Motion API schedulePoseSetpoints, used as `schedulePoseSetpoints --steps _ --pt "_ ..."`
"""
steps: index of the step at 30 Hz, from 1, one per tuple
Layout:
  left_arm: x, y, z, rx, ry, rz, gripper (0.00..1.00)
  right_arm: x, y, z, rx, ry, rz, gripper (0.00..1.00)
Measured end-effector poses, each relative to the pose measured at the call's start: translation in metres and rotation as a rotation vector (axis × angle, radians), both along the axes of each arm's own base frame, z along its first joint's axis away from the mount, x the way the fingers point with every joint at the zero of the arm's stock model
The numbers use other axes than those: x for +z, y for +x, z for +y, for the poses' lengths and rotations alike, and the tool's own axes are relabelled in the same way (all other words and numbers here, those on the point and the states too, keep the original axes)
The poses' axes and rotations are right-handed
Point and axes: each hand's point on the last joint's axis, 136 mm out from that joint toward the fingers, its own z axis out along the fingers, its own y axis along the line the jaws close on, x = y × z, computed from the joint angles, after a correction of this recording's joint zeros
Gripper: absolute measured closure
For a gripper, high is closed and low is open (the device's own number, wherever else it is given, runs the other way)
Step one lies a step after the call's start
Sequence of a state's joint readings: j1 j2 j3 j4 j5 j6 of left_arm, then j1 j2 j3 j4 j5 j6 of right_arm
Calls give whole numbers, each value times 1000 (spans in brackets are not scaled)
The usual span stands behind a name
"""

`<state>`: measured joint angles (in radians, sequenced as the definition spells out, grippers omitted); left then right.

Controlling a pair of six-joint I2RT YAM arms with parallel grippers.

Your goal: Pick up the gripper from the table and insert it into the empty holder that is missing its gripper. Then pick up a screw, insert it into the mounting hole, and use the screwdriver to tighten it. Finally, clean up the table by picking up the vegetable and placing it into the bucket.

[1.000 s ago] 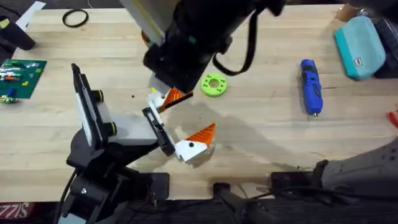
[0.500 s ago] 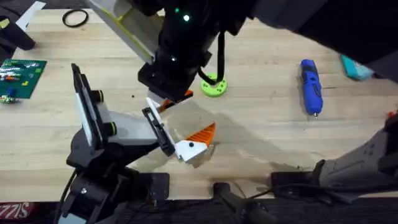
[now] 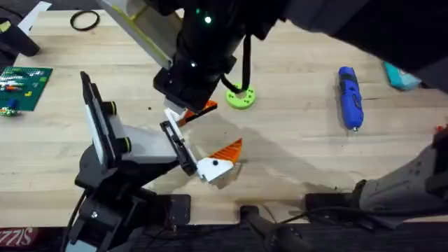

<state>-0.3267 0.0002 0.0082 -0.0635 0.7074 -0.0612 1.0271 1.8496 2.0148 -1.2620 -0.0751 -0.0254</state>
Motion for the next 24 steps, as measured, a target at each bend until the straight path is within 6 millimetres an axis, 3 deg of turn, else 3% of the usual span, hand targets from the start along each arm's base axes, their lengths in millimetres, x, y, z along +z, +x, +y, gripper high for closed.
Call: schedulePoseSetpoints --steps 24 --pt "0 0 0 0 0 0 17 -13 -1 0 2 -43 18 999"
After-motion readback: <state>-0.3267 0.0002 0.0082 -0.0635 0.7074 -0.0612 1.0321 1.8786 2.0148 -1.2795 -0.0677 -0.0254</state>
